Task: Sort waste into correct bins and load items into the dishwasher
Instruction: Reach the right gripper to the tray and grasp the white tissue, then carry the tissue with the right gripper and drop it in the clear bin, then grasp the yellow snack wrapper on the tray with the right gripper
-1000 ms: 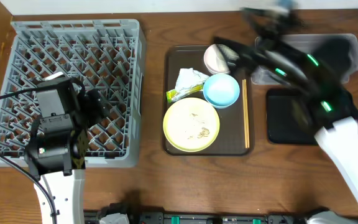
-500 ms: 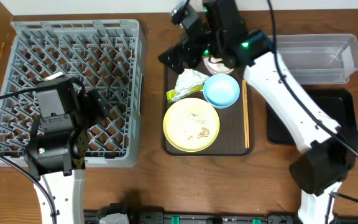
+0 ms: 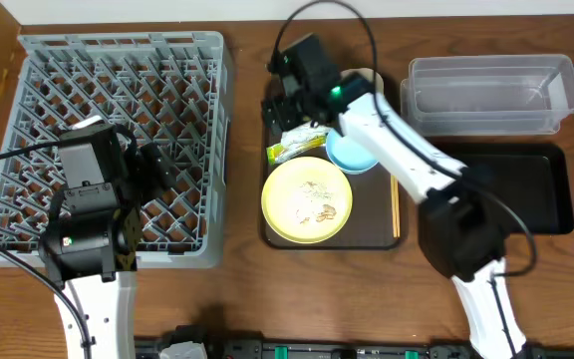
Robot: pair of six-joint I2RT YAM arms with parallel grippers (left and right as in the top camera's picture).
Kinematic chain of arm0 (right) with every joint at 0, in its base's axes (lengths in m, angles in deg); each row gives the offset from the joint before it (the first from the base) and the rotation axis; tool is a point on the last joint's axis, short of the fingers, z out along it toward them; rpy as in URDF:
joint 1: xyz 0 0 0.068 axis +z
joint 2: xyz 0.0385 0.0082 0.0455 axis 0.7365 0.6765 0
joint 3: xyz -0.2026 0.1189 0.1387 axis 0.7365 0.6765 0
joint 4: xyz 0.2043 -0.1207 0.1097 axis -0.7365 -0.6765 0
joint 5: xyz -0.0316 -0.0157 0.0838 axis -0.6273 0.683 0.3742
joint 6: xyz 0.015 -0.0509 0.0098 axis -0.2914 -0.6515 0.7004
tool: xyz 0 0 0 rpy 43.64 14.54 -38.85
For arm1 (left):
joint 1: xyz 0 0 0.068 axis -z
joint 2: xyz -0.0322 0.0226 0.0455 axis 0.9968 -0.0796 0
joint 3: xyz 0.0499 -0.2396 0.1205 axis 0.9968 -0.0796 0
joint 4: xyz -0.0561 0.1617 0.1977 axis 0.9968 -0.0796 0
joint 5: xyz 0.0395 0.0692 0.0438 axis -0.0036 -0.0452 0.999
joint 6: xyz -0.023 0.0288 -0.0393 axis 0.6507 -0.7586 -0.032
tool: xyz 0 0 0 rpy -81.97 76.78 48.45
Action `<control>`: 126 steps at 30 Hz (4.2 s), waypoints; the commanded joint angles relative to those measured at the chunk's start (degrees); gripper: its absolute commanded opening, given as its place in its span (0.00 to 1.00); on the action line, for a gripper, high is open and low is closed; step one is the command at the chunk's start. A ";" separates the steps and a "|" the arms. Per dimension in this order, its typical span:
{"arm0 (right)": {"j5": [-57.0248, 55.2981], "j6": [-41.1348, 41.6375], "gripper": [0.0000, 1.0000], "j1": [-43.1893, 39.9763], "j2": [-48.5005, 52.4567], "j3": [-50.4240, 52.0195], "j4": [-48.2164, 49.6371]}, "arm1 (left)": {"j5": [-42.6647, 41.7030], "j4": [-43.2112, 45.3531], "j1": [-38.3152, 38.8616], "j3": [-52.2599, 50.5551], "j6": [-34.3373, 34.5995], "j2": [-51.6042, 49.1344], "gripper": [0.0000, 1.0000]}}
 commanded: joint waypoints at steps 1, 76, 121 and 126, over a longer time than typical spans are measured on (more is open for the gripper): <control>-7.17 5.18 0.77 2.16 2.38 0.13 -0.22 | 0.48 -0.15 -0.31 1.38 0.70 -0.11 0.98; -29.75 17.00 0.01 -24.11 -13.79 -0.37 -12.57 | 0.48 -0.15 -0.31 1.38 0.70 -0.11 0.98; -23.69 27.50 0.79 10.45 -2.27 4.04 -10.27 | 0.48 -0.15 -0.31 1.38 0.70 -0.11 0.98; -23.39 28.06 0.80 9.60 0.76 4.04 -11.17 | 0.48 -0.17 -0.31 1.38 0.70 -0.11 0.98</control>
